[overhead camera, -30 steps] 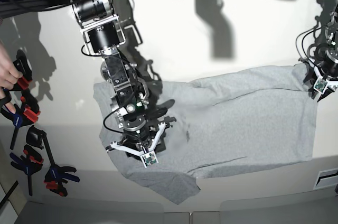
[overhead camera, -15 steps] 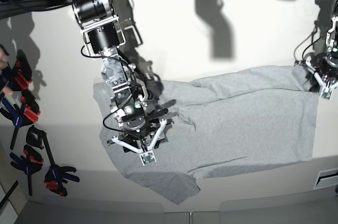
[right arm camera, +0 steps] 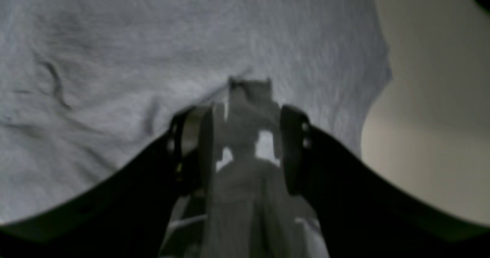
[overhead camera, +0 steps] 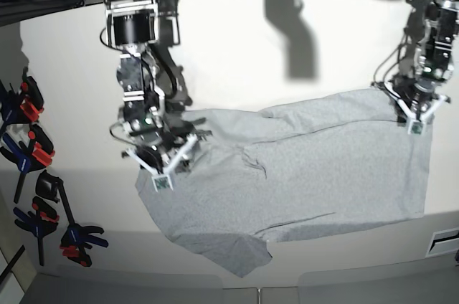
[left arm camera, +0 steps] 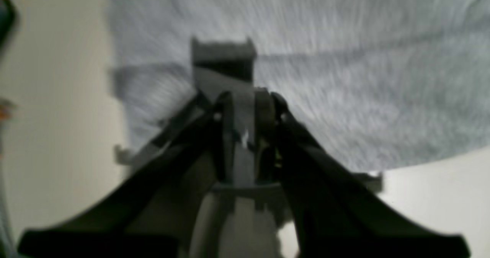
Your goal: Fold the T-shirt properly
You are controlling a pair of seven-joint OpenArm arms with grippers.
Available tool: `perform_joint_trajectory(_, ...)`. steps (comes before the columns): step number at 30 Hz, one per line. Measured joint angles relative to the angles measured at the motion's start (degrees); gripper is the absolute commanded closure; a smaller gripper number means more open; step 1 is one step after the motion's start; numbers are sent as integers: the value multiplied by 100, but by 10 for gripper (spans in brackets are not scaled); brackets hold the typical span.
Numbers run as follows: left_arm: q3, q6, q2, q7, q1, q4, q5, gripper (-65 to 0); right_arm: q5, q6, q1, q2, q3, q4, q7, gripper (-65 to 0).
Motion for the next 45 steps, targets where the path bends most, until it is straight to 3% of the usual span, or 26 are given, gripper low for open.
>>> perform_joint_trajectory(7, -33, 13, 122, -313, -37, -553, -46, -91, 0, 13, -671, -2, 103, 0, 286, -267)
perform_joint_trajectory(13, -33, 0, 131, -133, -39, -597, -44, -91, -280, 22, -927, 28, 94, 39, 643, -267)
perform_joint_trajectory(20, -37, -4, 83, -247, 109, -579, -44, -91, -94, 74, -981, 597, 72, 79, 457, -267)
perform_joint_trajectory(35, -107, 17, 33, -1010, 918, -411, -9, -91, -127, 11, -1379, 588, 103, 136, 378, -267)
perform_joint_trajectory(39, -120, 127, 17, -1058, 1281, -118, 127, -91, -68, -116, -1738, 590, 120, 240, 726, -267)
perform_joint_trajectory(41, -122, 177, 17, -1005, 1565, 144, 396, -91, -31, -293, -1915, 588, 136, 365, 726, -267)
perform_joint_trajectory(45, -125, 243, 17, -769, 2055, 680, 675, -91, -85, -345, -2426, 588, 236, 859, 721, -267)
